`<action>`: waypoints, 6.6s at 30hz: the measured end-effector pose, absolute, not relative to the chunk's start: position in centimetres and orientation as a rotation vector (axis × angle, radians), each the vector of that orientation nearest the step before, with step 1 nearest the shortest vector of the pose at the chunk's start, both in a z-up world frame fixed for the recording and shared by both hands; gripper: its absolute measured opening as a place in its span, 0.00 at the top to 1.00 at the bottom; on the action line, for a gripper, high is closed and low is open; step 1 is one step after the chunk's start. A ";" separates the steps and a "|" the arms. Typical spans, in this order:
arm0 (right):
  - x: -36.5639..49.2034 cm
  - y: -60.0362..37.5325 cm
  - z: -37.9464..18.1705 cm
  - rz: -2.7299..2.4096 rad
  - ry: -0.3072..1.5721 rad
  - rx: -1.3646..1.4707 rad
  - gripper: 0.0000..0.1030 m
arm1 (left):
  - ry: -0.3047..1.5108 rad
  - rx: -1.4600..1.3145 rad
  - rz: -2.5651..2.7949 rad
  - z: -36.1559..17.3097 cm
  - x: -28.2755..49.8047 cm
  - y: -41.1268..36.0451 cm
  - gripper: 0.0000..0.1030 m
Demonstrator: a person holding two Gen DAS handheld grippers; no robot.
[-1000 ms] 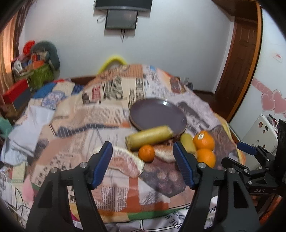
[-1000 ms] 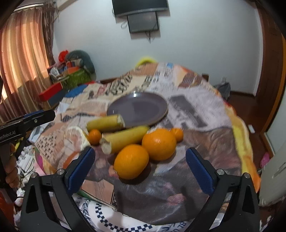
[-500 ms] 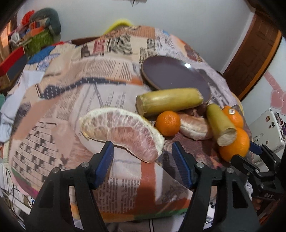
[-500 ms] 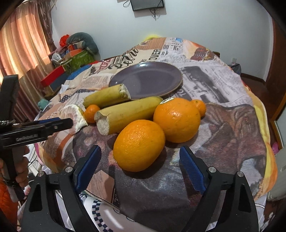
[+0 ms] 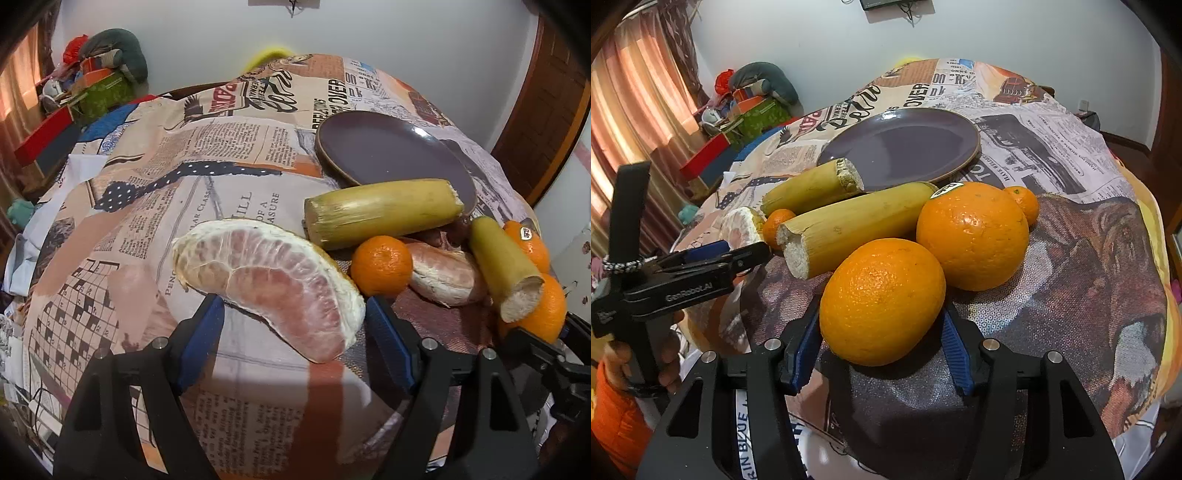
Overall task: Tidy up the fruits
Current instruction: 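Move the left tool to the pomelo segment while the right tool approaches the large orange, then grasp the pomelo segment with the left tool while the right tool grasps the large orange, then carry the pomelo segment and the orange over the dark plate with both tools, then lower both fruits onto the dark plate and open both tools, then move the left tool to a yellow cylinder while the right tool approaches the stickered orange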
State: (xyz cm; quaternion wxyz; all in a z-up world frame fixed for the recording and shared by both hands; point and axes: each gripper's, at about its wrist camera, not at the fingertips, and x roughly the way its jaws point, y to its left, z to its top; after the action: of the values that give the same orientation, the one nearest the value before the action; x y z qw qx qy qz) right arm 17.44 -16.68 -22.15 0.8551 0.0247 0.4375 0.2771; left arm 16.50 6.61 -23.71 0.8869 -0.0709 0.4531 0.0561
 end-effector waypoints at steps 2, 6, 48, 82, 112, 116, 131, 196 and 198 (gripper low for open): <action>17.4 -16.9 -22.1 0.585 0.923 0.061 0.47 | 0.936 -0.133 0.118 -23.7 16.3 6.6 0.27; 17.1 -16.9 -21.8 0.581 0.919 0.053 0.47 | 0.934 -0.133 0.109 -23.6 15.7 7.2 0.36; 20.5 -19.2 -17.7 0.525 0.768 0.077 0.47 | 0.987 -0.151 0.089 -23.8 20.6 11.3 0.46; 28.7 -17.6 -12.4 0.499 0.569 -0.040 0.47 | 0.728 -0.112 -0.086 -12.6 27.8 6.7 0.51; 36.8 -11.1 -19.4 0.640 0.829 -0.279 0.47 | 0.929 -0.131 -0.128 -19.5 37.2 6.0 0.51; 37.6 -11.0 -20.0 0.639 0.861 -0.282 0.47 | 0.946 -0.118 -0.135 -19.9 37.8 5.6 0.51; 37.4 -11.1 -20.7 0.647 0.875 -0.305 0.46 | 0.953 -0.106 -0.141 -19.9 37.7 5.6 0.51; 21.8 -20.0 -22.1 0.551 0.908 -0.029 0.26 | 0.947 -0.111 -0.242 -17.7 21.2 -2.4 0.35; 22.1 -19.8 -22.2 0.563 0.909 -0.023 0.30 | 0.951 -0.106 -0.248 -17.9 21.4 -2.5 0.38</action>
State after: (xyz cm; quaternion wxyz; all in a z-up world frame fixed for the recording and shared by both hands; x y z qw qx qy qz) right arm 22.07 -19.78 -22.25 0.8603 -0.0112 0.4333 0.2683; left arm 21.35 -2.46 -17.87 0.8804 -0.0511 0.4562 -0.1189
